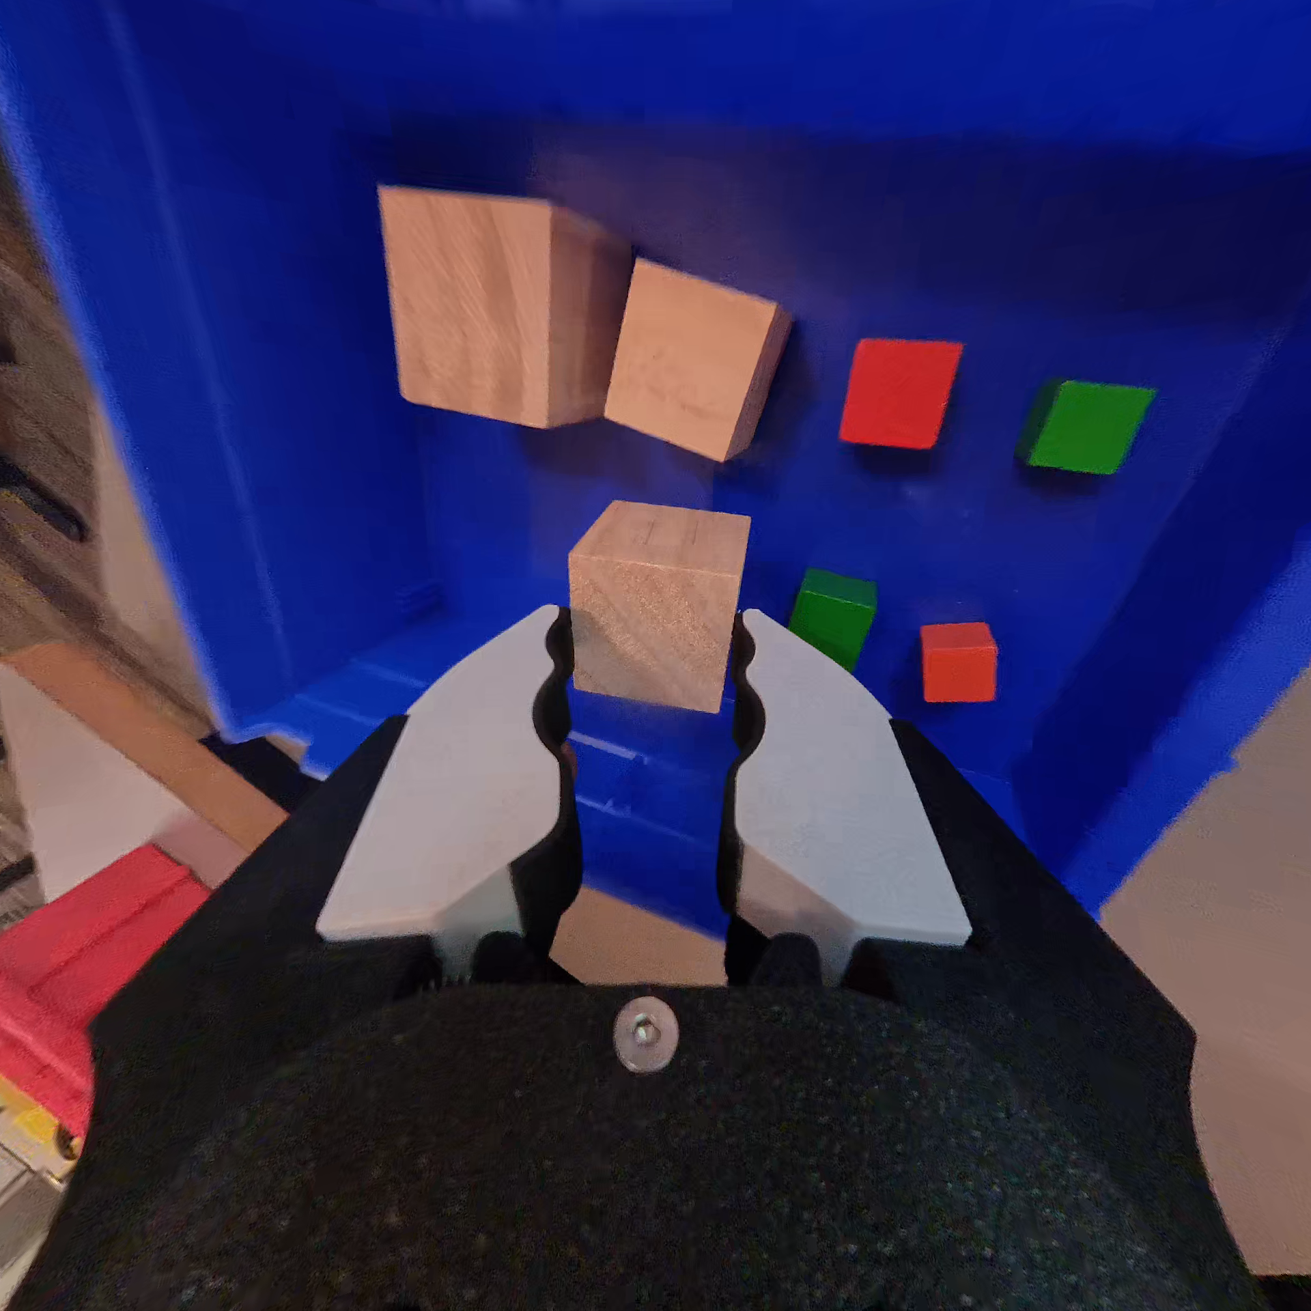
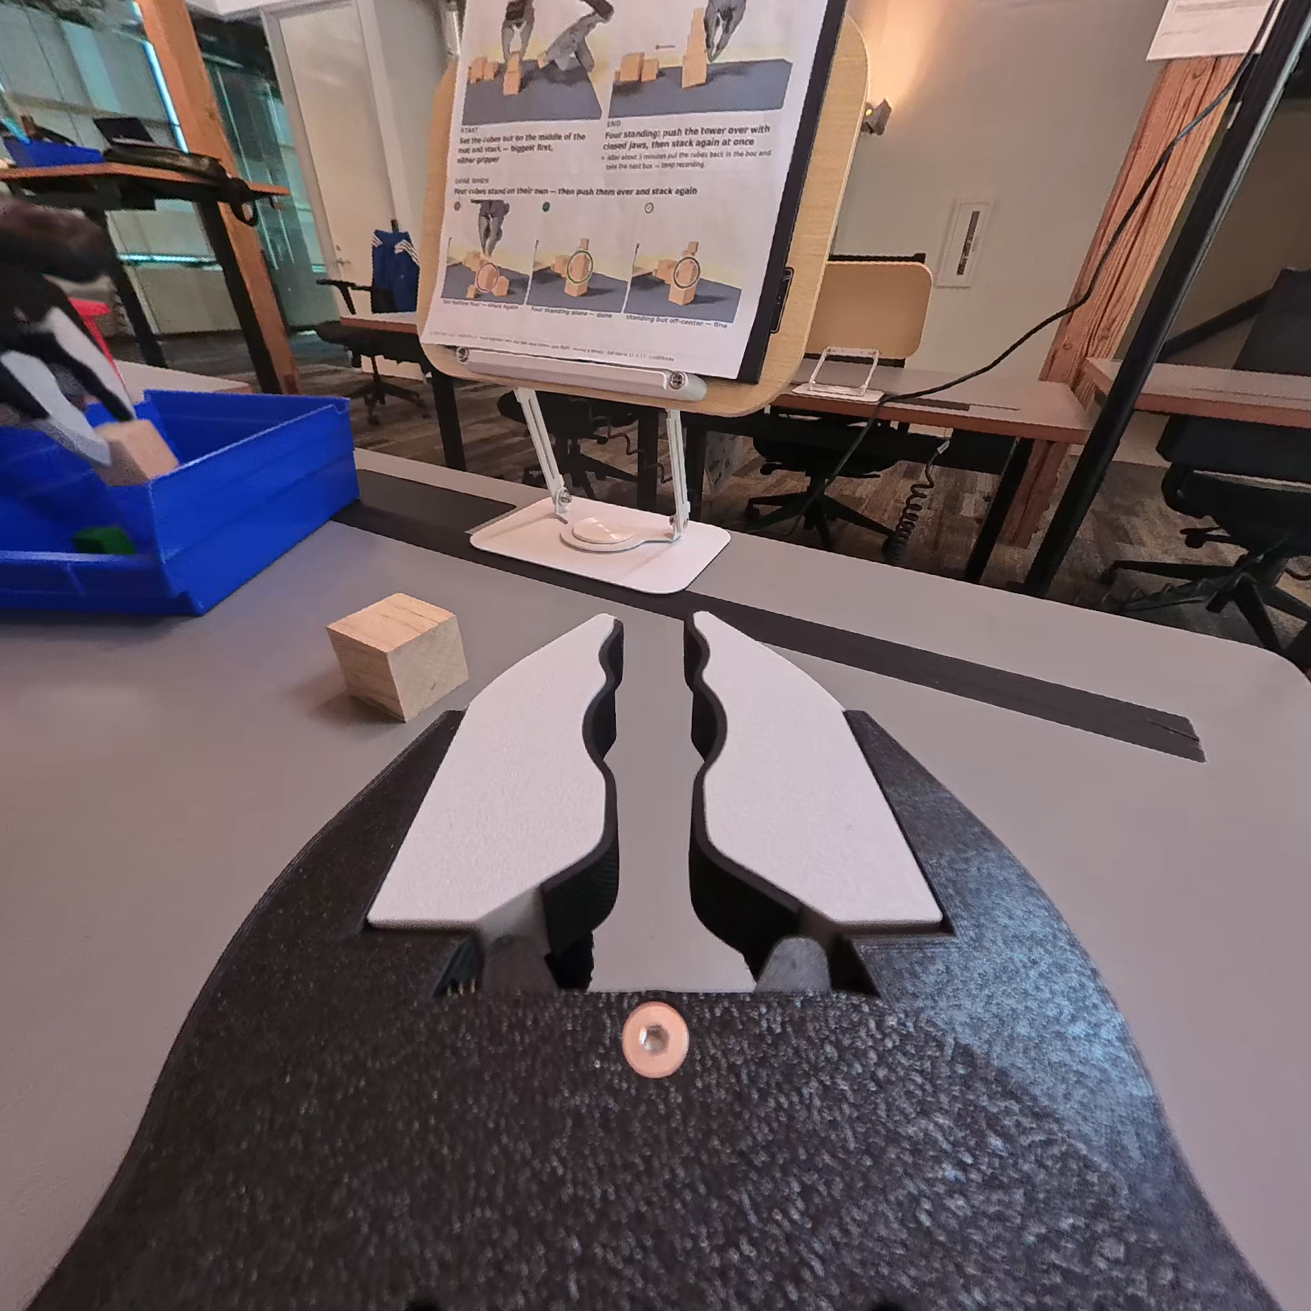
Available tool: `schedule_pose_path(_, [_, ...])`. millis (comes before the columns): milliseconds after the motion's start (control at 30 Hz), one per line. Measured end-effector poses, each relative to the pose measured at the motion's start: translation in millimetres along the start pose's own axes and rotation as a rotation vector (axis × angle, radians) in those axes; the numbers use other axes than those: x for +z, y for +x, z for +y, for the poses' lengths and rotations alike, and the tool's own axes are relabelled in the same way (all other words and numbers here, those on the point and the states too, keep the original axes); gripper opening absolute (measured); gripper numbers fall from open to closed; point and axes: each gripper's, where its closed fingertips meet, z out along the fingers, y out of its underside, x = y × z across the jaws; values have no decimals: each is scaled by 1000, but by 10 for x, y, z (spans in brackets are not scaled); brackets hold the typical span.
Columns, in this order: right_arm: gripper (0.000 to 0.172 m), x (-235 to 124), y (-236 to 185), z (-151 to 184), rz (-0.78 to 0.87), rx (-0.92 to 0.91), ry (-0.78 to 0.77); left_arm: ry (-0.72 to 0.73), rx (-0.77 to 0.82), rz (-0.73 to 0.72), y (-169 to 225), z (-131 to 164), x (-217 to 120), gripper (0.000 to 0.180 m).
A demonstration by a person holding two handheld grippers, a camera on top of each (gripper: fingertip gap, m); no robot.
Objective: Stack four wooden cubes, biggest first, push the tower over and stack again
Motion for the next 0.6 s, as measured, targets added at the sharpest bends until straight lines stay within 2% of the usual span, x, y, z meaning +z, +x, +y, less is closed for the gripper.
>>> schedule_pose_path(133, [16,0,-19,-6,-8,-2,1,136,90,-61,189,-378,-595,43])
schedule_pose_path(233, [16,4,-39,-12,-14,-3,3,276,183,-42,602,-815,-1064,42])
schedule_pose_path(300, [16,10,-58,-11,-19,-4,2,331,271,14,982,-1108,-1232,43])
schedule_pose_path(433, [16,-6,-37,-28,9,-20,4,351,445,109,1597,-1657,-1216,43])
schedule_pose_path(600, [16,-62,144,-56,124,-11,11,312,498,206,1974,-2244,-901,42])
